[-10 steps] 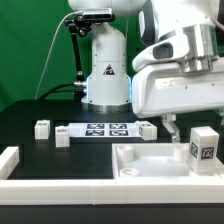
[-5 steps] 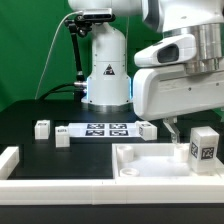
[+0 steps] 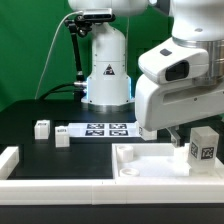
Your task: Assemble one leg
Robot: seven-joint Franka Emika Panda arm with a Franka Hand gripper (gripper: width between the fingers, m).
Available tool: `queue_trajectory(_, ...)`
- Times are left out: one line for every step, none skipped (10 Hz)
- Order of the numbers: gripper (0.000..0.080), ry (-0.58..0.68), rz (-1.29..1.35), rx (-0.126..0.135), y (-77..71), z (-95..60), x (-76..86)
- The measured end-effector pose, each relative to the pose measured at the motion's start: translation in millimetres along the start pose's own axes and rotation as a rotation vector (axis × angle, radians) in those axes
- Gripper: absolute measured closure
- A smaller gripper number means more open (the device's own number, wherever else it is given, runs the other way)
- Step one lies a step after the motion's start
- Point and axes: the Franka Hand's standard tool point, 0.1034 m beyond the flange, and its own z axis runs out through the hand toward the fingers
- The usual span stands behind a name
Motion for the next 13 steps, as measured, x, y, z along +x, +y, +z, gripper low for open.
queue_trajectory(0.0150,0.000,0.000,0.000,0.0,0.2,0.0)
queue_trajectory(0.0150,-0.001,0.000,0.000,0.1,0.4,-0.1)
queue_trajectory(0.0150,0.009,0.000,-0.002,0.4,0.3,1.7)
queue_trajectory(0.0150,0.053,0.000,-0.012,2.4,0.1,8.2)
queue_trajectory(0.0150,0.081,-0.018,-0.019,5.5,-2.2,13.2)
queue_trajectory(0.0150,0.087,-0.017,-0.020,7.0,-3.7,14.6)
queue_trajectory(0.0150,0.090,-0.015,-0.020,8.0,-4.9,15.2)
queue_trajectory(0.0272,0.089,-0.015,-0.020,8.0,-4.1,15.0)
queue_trajectory(0.0407,0.088,-0.015,-0.020,8.0,-4.0,15.0)
queue_trajectory(0.0407,0.088,-0.015,-0.020,8.0,-4.0,15.0)
queue_trajectory(0.0509,0.089,-0.003,-0.019,7.9,-4.0,15.0)
queue_trajectory(0.0509,0.089,0.042,-0.017,7.9,-3.9,15.0)
queue_trajectory(0.0509,0.089,0.037,-0.017,7.9,-3.9,15.0)
